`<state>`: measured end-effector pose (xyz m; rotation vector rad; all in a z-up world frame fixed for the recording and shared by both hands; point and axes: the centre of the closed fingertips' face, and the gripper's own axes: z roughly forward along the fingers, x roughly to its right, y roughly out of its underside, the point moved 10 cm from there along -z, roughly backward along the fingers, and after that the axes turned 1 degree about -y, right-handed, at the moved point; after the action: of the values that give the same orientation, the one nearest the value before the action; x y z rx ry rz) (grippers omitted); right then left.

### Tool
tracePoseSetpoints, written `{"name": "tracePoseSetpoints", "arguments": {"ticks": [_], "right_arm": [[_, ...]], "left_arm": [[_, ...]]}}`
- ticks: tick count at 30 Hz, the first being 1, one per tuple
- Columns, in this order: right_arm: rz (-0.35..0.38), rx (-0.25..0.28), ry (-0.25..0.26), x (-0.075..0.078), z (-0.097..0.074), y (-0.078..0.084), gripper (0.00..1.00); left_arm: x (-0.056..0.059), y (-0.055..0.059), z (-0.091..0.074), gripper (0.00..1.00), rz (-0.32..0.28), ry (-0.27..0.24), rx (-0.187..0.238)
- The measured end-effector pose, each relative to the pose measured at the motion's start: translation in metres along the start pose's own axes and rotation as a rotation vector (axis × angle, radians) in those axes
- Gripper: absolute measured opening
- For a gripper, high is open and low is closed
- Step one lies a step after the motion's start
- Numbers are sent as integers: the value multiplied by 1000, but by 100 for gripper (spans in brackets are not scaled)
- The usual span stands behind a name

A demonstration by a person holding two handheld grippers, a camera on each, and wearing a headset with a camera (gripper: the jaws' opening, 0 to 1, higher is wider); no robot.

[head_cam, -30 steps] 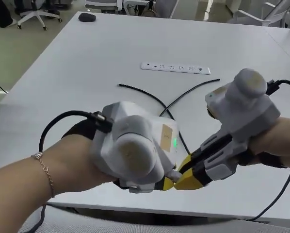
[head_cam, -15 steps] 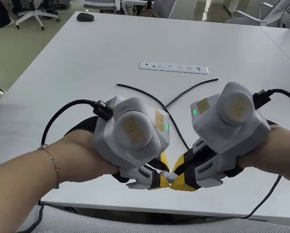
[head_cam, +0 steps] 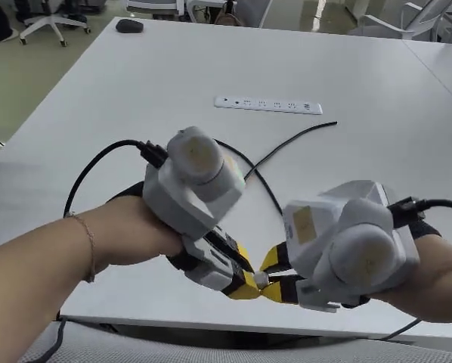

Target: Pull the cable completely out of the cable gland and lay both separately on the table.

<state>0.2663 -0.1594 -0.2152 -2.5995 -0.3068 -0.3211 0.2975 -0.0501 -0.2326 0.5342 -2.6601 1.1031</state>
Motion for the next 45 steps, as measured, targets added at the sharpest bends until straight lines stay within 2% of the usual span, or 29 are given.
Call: {"name": "tracePoseSetpoints", "arguments": {"ticks": [1,2,3,4,5,6,8,9,10,11,13,16,19,21,23,26,28,29,32,34,37,39,41,42,43,44,45], "right_arm": [[-74,-12,28,-1,0,-2,9],[-98,-21,40,-3,0,-2,9],[-113,-70,50,-4,0,0,9],[-185,-75,87,-4,1,-1,9],[-186,-60,93,-5,1,-2,9],[-146,-49,68,-5,1,-1,9],[-87,-25,87,-2,0,3,10],[-56,8,73,-2,1,4,10],[-20,28,44,-3,0,5,10],[7,27,51,-1,-3,7,10],[-14,25,60,2,-7,10,10],[44,61,43,3,-11,13,10],[71,90,28,3,-14,18,10],[94,114,4,2,-14,19,10],[109,136,2,3,-15,21,10],[155,168,-14,4,-15,22,10],[174,185,-34,4,-14,22,10],[174,174,-21,5,-14,22,10],[224,175,-47,6,-13,24,11],[300,182,-90,6,-13,26,12],[374,172,-163,9,-14,33,14],[423,177,-217,8,-14,36,21],[449,207,-264,9,-13,36,24],[485,230,-280,9,-12,35,23],[549,251,-310,10,-11,35,23],[564,266,-331,11,-11,35,23],[560,254,-346,11,-11,37,24]], "left_arm": [[-1,0,0,15,-20,12,11],[-4,1,0,15,-45,22,14],[-3,1,0,15,-80,56,35],[-5,0,-1,15,-162,54,58],[-7,2,-2,15,-165,57,47],[-7,4,-2,15,-129,64,48],[-4,3,-2,15,-102,34,71],[-3,2,-4,16,-84,31,63],[-1,1,-4,16,-26,29,54],[1,-1,-4,16,63,-8,79],[2,-4,-5,17,119,-43,109],[4,-4,-7,19,107,-39,116],[0,-2,-8,31,160,-83,95],[2,-3,-9,34,169,-77,115],[4,-4,-9,32,151,-43,146],[7,-1,-5,27,176,-27,127],[6,-1,-3,21,199,-48,124],[7,-1,-3,18,190,-30,123],[8,-2,-2,17,195,-52,125],[11,-3,-2,17,210,-61,118],[13,-5,0,17,323,-118,86],[18,-6,0,17,370,-126,87],[21,-8,0,17,402,-132,97],[23,-8,-1,17,409,-135,94],[24,-10,-1,17,451,-145,95],[25,-11,-1,17,481,-151,91],[26,-9,-2,17,510,-165,64]]}}
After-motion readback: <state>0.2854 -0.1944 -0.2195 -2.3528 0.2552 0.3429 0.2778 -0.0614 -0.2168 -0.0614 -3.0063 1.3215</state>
